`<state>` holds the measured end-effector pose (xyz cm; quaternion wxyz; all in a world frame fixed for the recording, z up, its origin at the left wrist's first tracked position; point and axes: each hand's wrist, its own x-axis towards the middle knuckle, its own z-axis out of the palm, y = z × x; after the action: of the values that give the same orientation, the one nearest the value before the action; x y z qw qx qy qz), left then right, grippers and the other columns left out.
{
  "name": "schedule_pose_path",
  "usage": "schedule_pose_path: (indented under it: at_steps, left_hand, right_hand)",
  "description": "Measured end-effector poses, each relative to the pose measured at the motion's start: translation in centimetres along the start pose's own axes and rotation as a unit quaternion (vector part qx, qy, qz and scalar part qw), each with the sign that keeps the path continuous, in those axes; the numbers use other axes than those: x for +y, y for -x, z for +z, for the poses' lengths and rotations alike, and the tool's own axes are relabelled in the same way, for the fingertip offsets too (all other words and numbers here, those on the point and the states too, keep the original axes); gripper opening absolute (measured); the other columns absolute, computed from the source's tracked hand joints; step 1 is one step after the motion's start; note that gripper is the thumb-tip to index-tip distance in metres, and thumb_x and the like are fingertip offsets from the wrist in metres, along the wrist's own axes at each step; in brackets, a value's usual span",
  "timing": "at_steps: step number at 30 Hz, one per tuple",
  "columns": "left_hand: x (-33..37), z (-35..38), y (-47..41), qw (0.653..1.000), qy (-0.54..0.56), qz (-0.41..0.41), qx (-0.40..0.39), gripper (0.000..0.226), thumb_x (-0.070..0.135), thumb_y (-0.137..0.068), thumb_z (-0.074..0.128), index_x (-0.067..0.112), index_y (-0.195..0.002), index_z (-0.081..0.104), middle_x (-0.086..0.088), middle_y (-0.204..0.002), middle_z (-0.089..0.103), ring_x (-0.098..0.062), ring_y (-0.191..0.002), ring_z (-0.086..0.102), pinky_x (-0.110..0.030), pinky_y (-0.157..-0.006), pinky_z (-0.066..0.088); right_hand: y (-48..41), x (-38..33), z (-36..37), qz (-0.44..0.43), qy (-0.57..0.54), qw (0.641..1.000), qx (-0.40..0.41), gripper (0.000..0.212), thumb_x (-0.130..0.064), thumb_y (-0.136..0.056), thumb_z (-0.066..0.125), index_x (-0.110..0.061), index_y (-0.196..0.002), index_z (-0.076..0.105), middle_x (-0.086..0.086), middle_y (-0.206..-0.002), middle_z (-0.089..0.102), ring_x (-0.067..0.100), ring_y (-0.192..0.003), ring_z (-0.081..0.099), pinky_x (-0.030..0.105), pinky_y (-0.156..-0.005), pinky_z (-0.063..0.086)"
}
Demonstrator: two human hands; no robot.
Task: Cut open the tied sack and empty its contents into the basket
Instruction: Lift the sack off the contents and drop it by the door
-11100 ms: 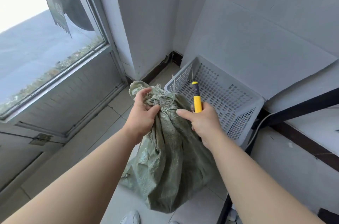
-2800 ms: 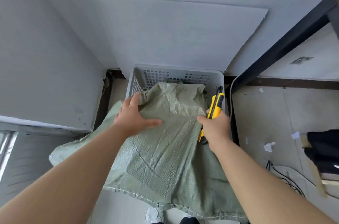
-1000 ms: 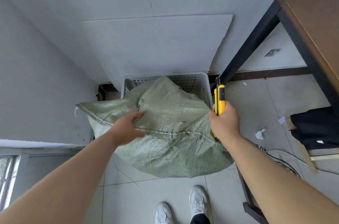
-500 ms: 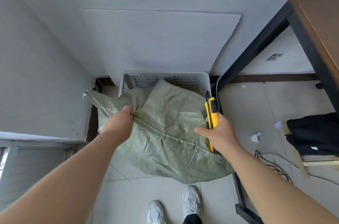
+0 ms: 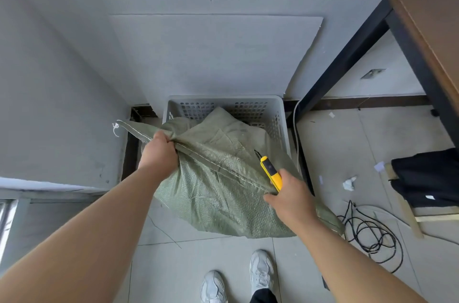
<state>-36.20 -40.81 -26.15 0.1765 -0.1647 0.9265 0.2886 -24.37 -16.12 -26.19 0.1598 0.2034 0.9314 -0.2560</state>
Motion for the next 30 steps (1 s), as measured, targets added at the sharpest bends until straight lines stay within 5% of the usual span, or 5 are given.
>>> schedule_pose_path:
  at_steps: [5,9,15,18,30]
  left_hand:
    - [1.0,-1.7,0.7,0.999,0.045,-0.008,0.021,0.018,0.011,-0.095,0.042,0.006,-0.107,0.055,-0.009,-0.091,0.058,-0.027,-0.081,0.052,-0.034,-0.071,0.039]
    - [2.4,-4.0,1.6,0.998,0.040,0.027,0.032,0.024,0.009,-0.093,0.045,0.006,-0.102,0.067,-0.009,-0.078,0.063,-0.029,-0.072,0.055,-0.031,-0.070,0.042]
    - [6.2,-8.3,2.3,0.992,0.092,0.041,0.071,0.026,0.011,-0.094,0.044,0.009,-0.102,0.069,-0.008,-0.081,0.065,-0.030,-0.075,0.058,-0.033,-0.072,0.046]
    - [8.3,-10.0,2.7,0.989,0.103,0.047,0.092,0.023,0.011,-0.094,0.046,0.008,-0.099,0.068,-0.005,-0.083,0.063,-0.030,-0.082,0.057,-0.029,-0.072,0.038]
    - [9.2,-7.9,3.4,0.998,0.050,-0.008,0.034,0.021,0.010,-0.093,0.049,0.005,-0.104,0.067,-0.011,-0.085,0.065,-0.021,-0.062,0.051,-0.027,-0.056,0.038]
  right_hand:
    - [-1.5,-0.8,-2.4,-0.005,-0.043,0.997,0.066,0.022,-0.016,-0.081,0.066,-0.016,-0.087,0.045,0.005,-0.074,0.055,0.032,-0.072,0.055,0.037,-0.061,0.045]
    - [-2.9,-2.3,-5.7,0.036,-0.142,0.985,0.088,0.014,-0.012,-0.083,0.062,-0.012,-0.095,0.054,0.005,-0.084,0.060,0.030,-0.074,0.058,0.038,-0.064,0.049]
    - [-5.4,-6.1,-11.5,0.048,-0.270,0.955,0.117,0.014,-0.005,-0.083,0.059,-0.014,-0.093,0.056,-0.001,-0.075,0.054,0.017,-0.060,0.051,0.023,-0.047,0.034]
    - [-6.7,-7.5,-14.2,0.034,-0.288,0.947,0.136,0.016,-0.004,-0.082,0.060,-0.015,-0.094,0.056,-0.005,-0.073,0.053,0.016,-0.061,0.051,0.021,-0.049,0.034]
    - [-8.5,-6.0,-15.3,0.038,-0.277,0.957,0.079,0.011,-0.007,-0.084,0.062,-0.013,-0.092,0.057,0.003,-0.076,0.055,0.017,-0.062,0.051,0.025,-0.049,0.037]
